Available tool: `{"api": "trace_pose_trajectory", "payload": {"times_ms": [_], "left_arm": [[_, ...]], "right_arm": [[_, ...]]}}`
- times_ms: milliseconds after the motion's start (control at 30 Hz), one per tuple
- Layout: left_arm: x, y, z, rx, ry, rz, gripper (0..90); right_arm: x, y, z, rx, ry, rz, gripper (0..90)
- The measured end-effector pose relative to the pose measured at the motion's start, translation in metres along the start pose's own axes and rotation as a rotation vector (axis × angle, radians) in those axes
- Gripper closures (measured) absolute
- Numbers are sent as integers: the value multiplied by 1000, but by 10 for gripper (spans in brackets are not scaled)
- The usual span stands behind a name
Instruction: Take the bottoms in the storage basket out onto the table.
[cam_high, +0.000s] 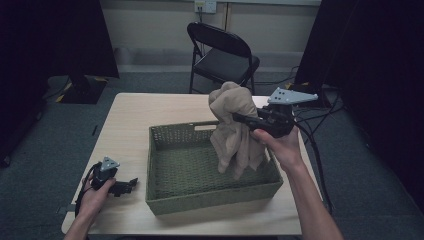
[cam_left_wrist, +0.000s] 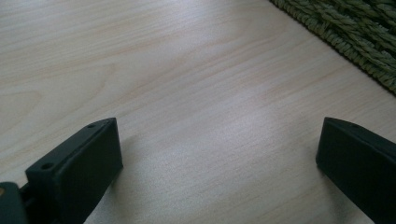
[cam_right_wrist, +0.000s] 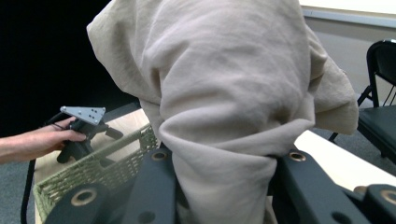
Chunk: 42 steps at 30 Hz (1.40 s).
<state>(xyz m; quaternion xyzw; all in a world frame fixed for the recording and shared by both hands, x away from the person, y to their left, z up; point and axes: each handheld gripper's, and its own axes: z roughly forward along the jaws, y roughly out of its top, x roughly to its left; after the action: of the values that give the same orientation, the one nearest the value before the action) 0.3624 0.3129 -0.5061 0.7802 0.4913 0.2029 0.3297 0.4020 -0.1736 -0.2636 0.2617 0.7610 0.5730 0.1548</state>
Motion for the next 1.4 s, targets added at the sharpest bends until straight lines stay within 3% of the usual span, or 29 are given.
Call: {"api": "trace_pose_trajectory", "payload": {"times_ms": [633, 1033, 1400], "left_arm": [[0, 0, 0, 0, 0, 0, 0], [0, 0, 0, -1, 0, -1, 0], [0, 0, 0, -1, 1, -1, 0]], "right_arm": [[2, 33, -17, -90, -29, -18, 690], [-12, 44, -31, -122, -97, -21, 690], [-29, 47, -45, -117, -163, -14, 690]]}}
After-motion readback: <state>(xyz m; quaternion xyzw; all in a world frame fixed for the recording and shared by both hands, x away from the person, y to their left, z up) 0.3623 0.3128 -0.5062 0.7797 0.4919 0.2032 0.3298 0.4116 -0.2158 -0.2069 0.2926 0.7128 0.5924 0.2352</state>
